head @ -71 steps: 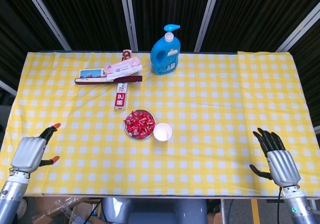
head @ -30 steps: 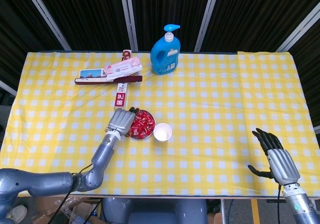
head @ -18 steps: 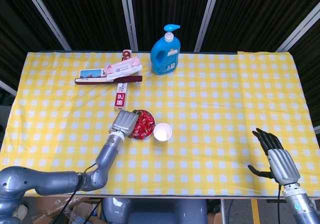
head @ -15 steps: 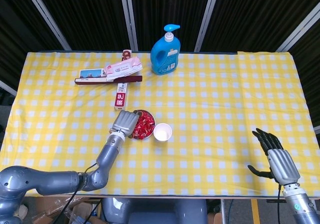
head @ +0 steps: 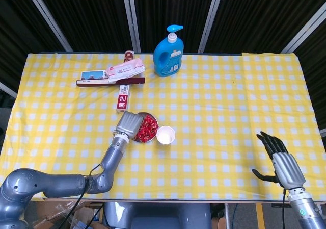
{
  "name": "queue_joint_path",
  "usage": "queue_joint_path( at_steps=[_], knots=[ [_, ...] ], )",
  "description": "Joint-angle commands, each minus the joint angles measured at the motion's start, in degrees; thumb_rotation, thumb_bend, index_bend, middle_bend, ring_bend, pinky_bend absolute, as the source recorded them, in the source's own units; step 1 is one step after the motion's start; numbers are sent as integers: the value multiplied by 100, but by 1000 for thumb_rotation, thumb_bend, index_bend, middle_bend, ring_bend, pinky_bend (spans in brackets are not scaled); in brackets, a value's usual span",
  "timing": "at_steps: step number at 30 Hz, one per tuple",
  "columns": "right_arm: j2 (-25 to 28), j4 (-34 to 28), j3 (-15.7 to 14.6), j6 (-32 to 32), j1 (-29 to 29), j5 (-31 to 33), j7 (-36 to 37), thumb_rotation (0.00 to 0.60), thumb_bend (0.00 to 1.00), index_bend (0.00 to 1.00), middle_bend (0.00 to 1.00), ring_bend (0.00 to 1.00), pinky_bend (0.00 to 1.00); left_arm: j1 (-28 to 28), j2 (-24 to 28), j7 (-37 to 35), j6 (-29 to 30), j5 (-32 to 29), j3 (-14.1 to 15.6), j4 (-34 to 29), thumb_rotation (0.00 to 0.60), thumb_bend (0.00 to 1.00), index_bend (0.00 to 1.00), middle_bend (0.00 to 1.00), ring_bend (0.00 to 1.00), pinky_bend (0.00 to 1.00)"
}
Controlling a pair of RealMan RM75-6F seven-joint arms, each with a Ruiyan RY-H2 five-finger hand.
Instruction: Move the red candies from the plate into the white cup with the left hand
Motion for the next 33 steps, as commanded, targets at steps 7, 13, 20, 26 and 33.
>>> queue_joint_path(
  at_steps=[7, 13, 20, 26, 33],
  knots=[
    [2, 3, -8, 16, -5, -21, 16, 600, 277, 0, 0, 0, 0, 15, -66, -118, 180, 299, 11, 106, 600, 442, 524, 604, 888, 935],
    [1, 11, -6, 30, -7, -28, 31, 600, 276, 0, 0, 0, 0, 37, 137, -201, 288, 433, -104, -122, 600, 446, 531, 607, 888, 935],
    [-2, 10, -6, 28, -5, -26, 31, 600, 277, 0, 0, 0, 0, 39, 557, -289, 477, 561, -351, -771, 600, 447, 532, 608, 888, 934],
    [-5, 4, -1, 14, 3, -11, 22, 600, 277, 0, 0, 0, 0, -25, 843, -311, 543, 689, -496, -1341, 600, 446, 531, 608, 888, 935],
    [-8, -6, 6, 9, 6, 6, 6, 600, 278, 0, 0, 0, 0, -131, 805, -399, 506, 837, -496, -1722, 600, 445, 526, 606, 888, 934]
  ],
)
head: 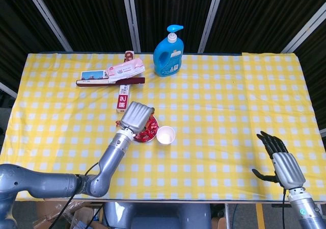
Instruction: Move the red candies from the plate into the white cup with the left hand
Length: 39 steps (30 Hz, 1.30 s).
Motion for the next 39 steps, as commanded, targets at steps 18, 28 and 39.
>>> queue_joint_path(
  at_steps=[18, 28, 39],
  knots=[
    [8, 9, 6, 29, -5, -12, 57, 600, 278, 0, 0, 0, 0, -342, -837, -95, -66, -44, 120, 411, 600, 338, 445, 534, 885, 934],
    [7, 13, 3, 46, -9, -30, 65, 600, 277, 0, 0, 0, 0, -330, -834, -166, 0, -61, 92, 386, 600, 302, 346, 355, 879, 934],
    [2, 21, 5, 70, -18, -35, 66, 600, 277, 0, 0, 0, 0, -52, -317, -398, 226, 58, 70, 47, 600, 300, 304, 326, 877, 934]
  ],
)
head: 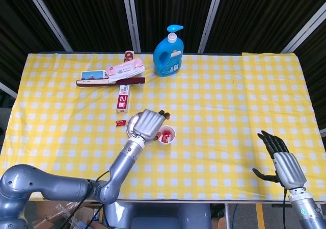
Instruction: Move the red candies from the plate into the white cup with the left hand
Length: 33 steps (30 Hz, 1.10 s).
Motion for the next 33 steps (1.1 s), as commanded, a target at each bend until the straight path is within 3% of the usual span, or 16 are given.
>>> queue_joint_path(
  at_steps=[1, 8, 16, 33],
  knots=[
    [-2, 0, -2, 5, 0, -9, -3, 600, 277, 0, 0, 0, 0, 135, 211, -49, 38, -52, 57, -91, 600, 298, 300, 324, 877, 934],
    [-10, -3, -3, 1, 2, -9, -30, 600, 277, 0, 0, 0, 0, 251, 531, 266, -156, -541, 394, -66, 600, 211, 222, 258, 878, 933],
    [-9, -12, 2, -14, 4, 17, -33, 600, 277, 0, 0, 0, 0, 162, 487, 556, -458, -881, 677, 221, 600, 201, 214, 242, 878, 933],
    [11, -22, 7, -42, 16, 33, 28, 600, 277, 0, 0, 0, 0, 37, -135, 420, -684, -935, 659, 1053, 600, 201, 243, 246, 878, 933]
  ],
)
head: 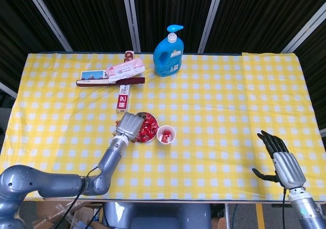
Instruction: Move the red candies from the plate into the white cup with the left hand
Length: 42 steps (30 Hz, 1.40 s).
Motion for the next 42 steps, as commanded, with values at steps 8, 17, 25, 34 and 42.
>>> queue_joint_path(
  at_steps=[8, 17, 25, 34, 42],
  knots=[
    [20, -12, -12, -17, 4, -8, 36, 600, 277, 0, 0, 0, 0, -52, -329, -11, -119, 15, 22, 426, 600, 288, 334, 344, 879, 933],
    [18, -10, -13, -26, 6, -4, 45, 600, 277, 0, 0, 0, 0, 37, -494, -159, -67, 234, 43, 697, 600, 416, 522, 577, 885, 934],
    [16, -22, -6, -22, 4, 11, 24, 600, 278, 0, 0, 0, 0, 123, -347, -299, 86, 499, -73, 625, 600, 421, 544, 600, 886, 934],
    [9, -15, -3, 0, -4, 1, 13, 600, 278, 0, 0, 0, 0, 180, 161, -261, 346, 642, -286, -15, 600, 421, 544, 600, 886, 934],
    [0, -13, 4, 12, -8, 10, -6, 600, 277, 0, 0, 0, 0, 114, 588, -165, 544, 797, -512, -697, 600, 421, 548, 603, 886, 934]
  ],
)
